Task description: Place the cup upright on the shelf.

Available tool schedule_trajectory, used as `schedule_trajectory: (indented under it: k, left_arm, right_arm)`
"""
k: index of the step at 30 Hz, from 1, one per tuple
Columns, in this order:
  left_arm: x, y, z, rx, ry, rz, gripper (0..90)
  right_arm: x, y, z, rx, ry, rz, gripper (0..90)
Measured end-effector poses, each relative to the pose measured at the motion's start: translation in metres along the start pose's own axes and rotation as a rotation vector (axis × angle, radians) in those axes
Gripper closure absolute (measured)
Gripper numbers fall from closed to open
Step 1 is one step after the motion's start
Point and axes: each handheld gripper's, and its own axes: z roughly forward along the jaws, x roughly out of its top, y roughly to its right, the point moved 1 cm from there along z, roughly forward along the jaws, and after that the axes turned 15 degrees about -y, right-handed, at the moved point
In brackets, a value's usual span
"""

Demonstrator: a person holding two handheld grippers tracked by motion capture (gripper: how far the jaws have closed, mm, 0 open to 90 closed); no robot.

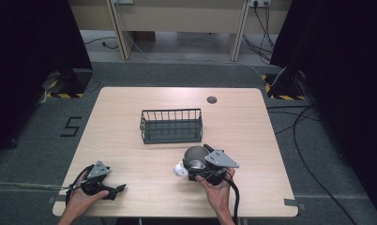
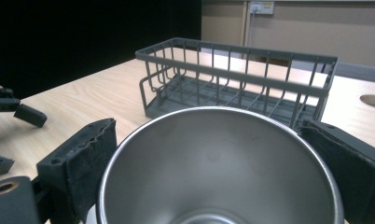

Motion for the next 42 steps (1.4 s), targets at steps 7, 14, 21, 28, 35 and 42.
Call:
schedule_trajectory:
  k: [7, 14, 21, 28, 35, 42]
  left_arm:
    - [0.000, 0.000, 0.000, 0.000, 0.000, 0.000, 0.0]
    - [0.000, 0.000, 0.000, 0.000, 0.000, 0.000, 0.0]
    - [0.000, 0.000, 0.000, 0.000, 0.000, 0.000, 0.0]
    - [0.000, 0.000, 0.000, 0.000, 0.001, 0.000, 0.0]
    - [0.000, 0.000, 0.000, -0.001, 0.001, 0.001, 0.0]
    - [0.000, 0.000, 0.000, -0.001, 0.001, 0.001, 0.0]
  right_arm:
    - [0.017, 0.002, 0.003, -0.012, -0.006, 0.002, 6.5]
    - [0.037, 0.007, 0.003, -0.015, -0.005, -0.002, 6.5]
    - [0.057, 0.013, 0.001, -0.020, -0.006, -0.019, 6.5]
    - [0.080, 0.014, 0.000, -0.027, -0.007, -0.027, 6.5]
    - [0.107, 0.017, 0.006, -0.023, -0.007, -0.026, 6.5]
    - [0.124, 0.020, 0.012, -0.030, -0.006, -0.024, 6.5]
